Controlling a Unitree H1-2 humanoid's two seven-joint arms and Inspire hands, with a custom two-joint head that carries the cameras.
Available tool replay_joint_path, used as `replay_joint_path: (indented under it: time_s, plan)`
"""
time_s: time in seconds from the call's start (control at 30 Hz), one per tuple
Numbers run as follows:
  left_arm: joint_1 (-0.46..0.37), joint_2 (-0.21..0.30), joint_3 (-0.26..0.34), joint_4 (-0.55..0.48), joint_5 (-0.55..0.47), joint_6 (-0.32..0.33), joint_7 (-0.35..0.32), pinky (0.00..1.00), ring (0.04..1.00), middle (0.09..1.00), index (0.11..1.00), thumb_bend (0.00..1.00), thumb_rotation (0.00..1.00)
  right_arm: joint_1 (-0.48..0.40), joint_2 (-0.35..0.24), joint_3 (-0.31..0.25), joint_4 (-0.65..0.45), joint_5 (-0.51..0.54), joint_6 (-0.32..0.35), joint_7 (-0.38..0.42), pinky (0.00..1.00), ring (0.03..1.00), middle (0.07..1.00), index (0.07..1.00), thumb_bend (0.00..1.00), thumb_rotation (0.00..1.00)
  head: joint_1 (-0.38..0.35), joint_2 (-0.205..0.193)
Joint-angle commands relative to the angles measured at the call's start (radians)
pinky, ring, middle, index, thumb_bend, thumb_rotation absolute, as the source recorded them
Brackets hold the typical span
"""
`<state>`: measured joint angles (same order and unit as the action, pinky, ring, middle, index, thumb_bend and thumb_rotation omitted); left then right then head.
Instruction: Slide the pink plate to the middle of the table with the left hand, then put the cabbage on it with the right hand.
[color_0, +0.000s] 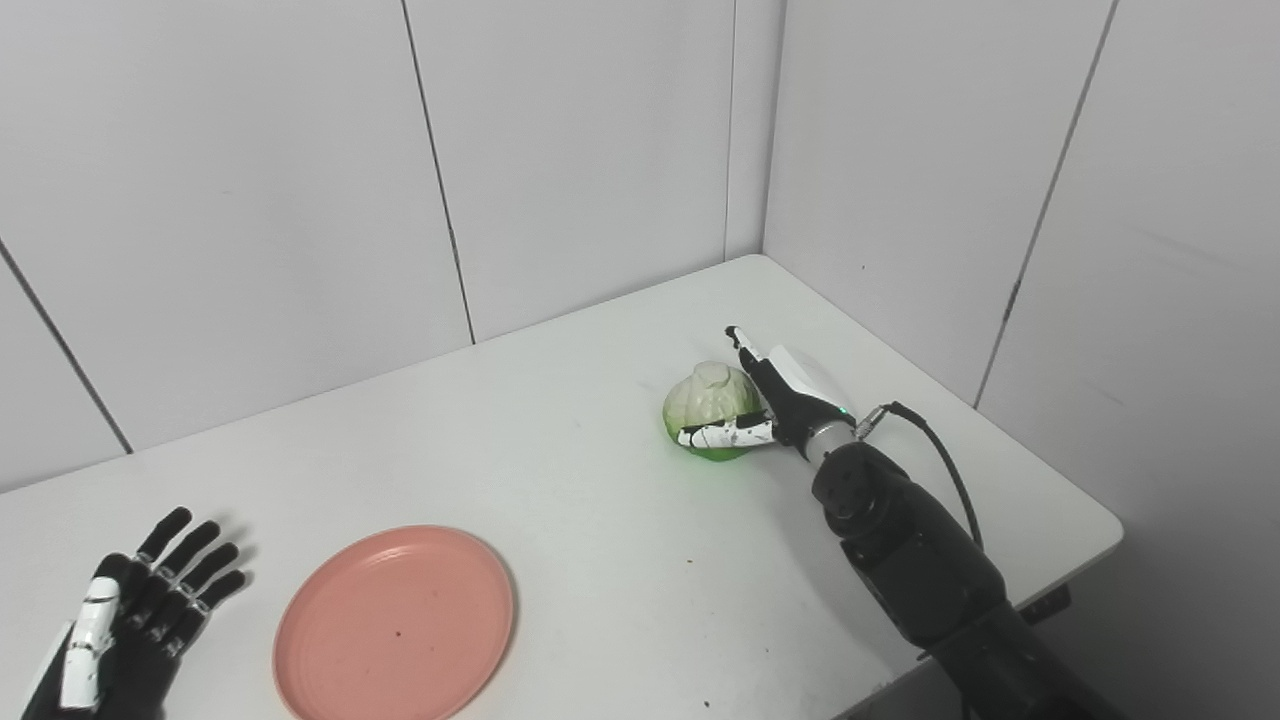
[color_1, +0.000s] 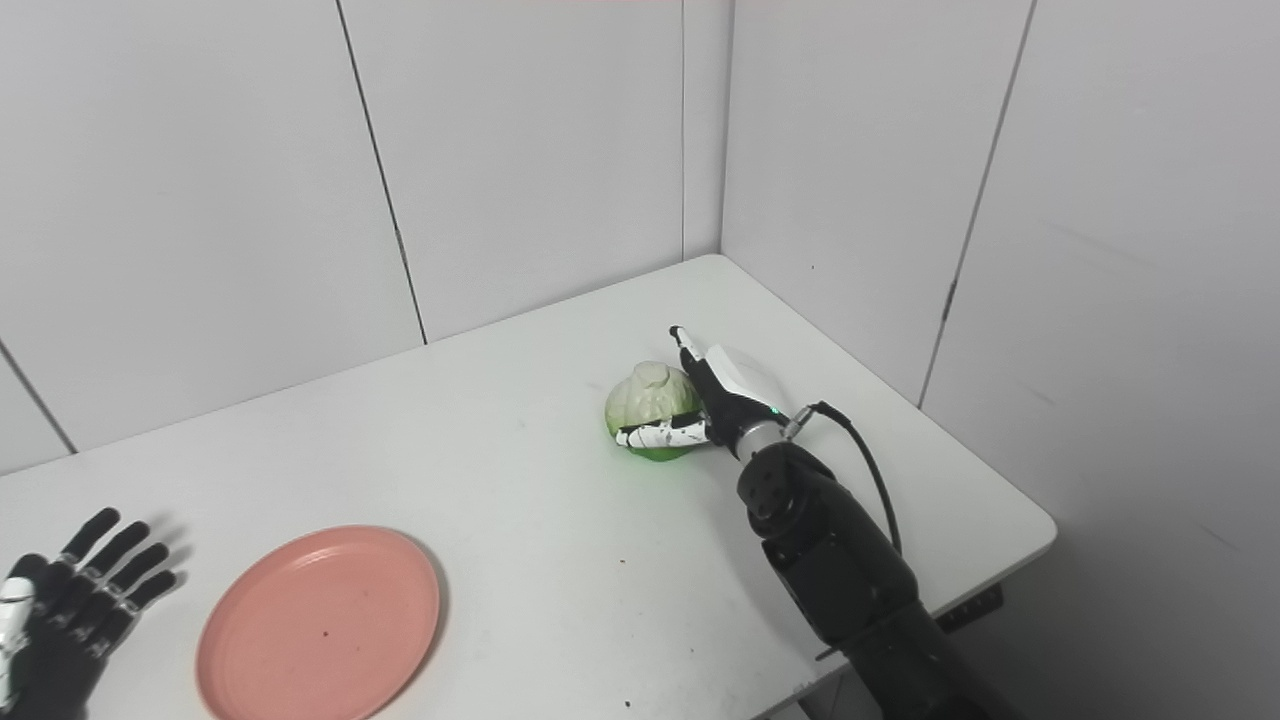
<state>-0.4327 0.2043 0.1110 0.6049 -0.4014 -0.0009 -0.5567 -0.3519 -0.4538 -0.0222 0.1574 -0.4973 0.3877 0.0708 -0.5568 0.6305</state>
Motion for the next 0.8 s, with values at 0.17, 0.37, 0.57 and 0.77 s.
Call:
replay_joint_path:
  time_s: [0.17,0.37,0.57,0.77]
  plan:
    - [0.079,-0.005,-0.018,0.047,0.014,0.092,0.021,0.82,0.846,0.875,0.868,0.54,0.85,-0.039,-0.029,-0.007,-0.032,-0.018,0.01,-0.037,0.66,0.717,0.746,0.748,0.99,0.23,-0.001,0.003]
    - [0.08,-0.003,-0.022,0.04,0.017,0.094,0.023,0.82,0.848,0.876,0.868,0.53,0.86,-0.044,-0.027,0.007,0.003,-0.005,-0.011,-0.031,0.46,0.501,0.55,0.5,0.57,0.14,0.003,0.006]
    - [0.082,-0.005,-0.027,0.032,0.018,0.096,0.025,0.82,0.852,0.879,0.873,0.53,0.87,-0.056,-0.019,0.024,0.045,0.004,-0.008,-0.033,0.38,0.434,0.483,0.485,0.52,0.13,0.009,0.008]
    - [0.082,-0.008,-0.032,0.027,0.021,0.097,0.035,0.82,0.854,0.882,0.877,0.55,0.85,-0.064,-0.001,0.023,0.077,0.023,-0.016,-0.07,0.35,0.403,0.464,0.484,0.52,0.13,0.018,0.01]
